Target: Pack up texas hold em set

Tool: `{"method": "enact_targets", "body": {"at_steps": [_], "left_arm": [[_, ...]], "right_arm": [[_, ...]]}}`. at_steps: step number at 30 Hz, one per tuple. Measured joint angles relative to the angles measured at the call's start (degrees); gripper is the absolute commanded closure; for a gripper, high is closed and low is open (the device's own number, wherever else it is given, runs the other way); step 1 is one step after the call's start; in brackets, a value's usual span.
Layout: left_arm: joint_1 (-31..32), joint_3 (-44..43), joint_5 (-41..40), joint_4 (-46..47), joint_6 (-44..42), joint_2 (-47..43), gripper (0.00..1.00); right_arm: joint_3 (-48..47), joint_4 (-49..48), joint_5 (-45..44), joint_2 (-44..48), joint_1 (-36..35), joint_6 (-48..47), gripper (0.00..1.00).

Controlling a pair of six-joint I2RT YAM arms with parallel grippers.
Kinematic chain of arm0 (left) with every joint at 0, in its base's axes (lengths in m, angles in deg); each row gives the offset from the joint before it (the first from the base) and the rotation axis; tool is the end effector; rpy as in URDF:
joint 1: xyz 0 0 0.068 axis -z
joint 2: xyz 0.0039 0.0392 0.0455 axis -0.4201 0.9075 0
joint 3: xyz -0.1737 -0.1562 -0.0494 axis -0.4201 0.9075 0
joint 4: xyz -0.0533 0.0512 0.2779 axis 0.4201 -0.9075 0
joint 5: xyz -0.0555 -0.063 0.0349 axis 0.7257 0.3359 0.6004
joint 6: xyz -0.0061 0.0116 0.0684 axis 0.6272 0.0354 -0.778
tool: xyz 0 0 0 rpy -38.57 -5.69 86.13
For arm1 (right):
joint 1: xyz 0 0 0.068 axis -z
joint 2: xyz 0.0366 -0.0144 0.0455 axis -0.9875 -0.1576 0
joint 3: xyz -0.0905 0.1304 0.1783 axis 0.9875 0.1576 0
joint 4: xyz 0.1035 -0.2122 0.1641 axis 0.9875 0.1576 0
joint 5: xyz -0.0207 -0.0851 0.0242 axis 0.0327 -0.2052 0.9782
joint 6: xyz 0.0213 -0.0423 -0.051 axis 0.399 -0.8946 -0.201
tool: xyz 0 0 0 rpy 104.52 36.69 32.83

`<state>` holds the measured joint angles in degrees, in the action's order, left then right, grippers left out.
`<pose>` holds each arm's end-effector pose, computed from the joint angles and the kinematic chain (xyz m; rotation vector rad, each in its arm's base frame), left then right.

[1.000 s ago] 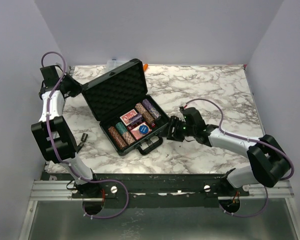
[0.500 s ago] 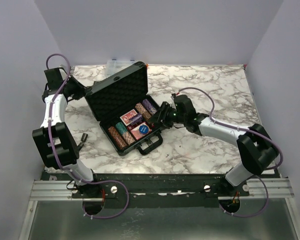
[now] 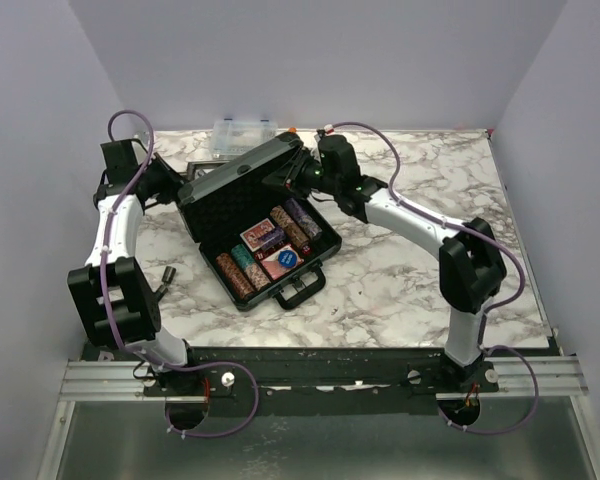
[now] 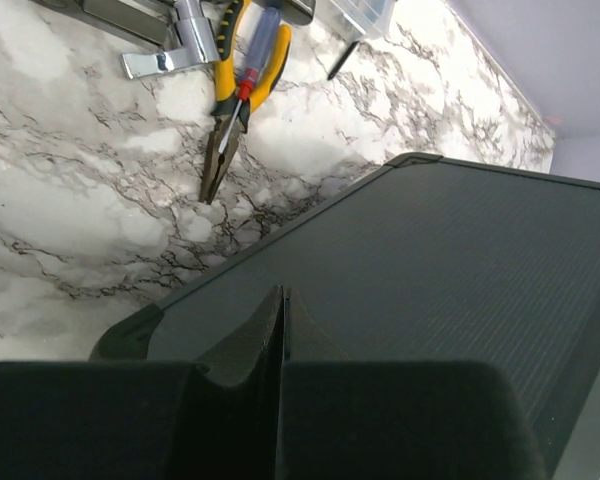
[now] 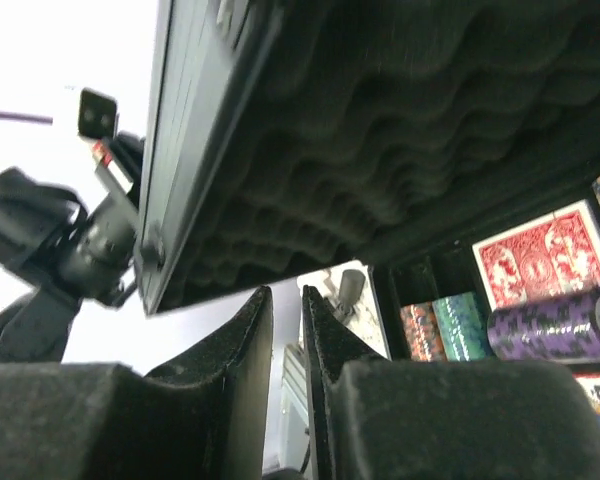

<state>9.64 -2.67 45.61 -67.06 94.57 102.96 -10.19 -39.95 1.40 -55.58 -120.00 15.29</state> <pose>0.3871 0.0740 0.2398 -0.6010 2.1824 -0.7827 0.3660 0.3173 0.2482 0.2582 2.1433 1.4267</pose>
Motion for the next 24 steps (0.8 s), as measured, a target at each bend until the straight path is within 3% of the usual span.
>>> {"method": "enact_targets", "body": {"at_steps": [3, 8, 18, 24], "left_arm": [[0.79, 1.36, 0.24, -0.22, -0.39, -1.75, 1.00], [1.88, 3.45, 0.57, -0.72, -1.05, -4.90, 1.00], [4.94, 6.80, 0.46, -1.73, -2.47, -12.59, 1.00], [5.95, 8.74, 0.22, -1.99, -4.31, -16.55, 1.00]], "right_arm": [[-4.46, 1.92, -0.15, -3.78, 0.00, 0.11, 0.80], [-4.26, 5.03, -1.55, -3.93, -0.15, 0.04, 0.80], [1.86, 4.96, -1.64, 0.50, -0.31, 0.07, 0.80], [12.66, 4.00, -1.68, 8.31, -0.31, 0.07, 0.79]]}}
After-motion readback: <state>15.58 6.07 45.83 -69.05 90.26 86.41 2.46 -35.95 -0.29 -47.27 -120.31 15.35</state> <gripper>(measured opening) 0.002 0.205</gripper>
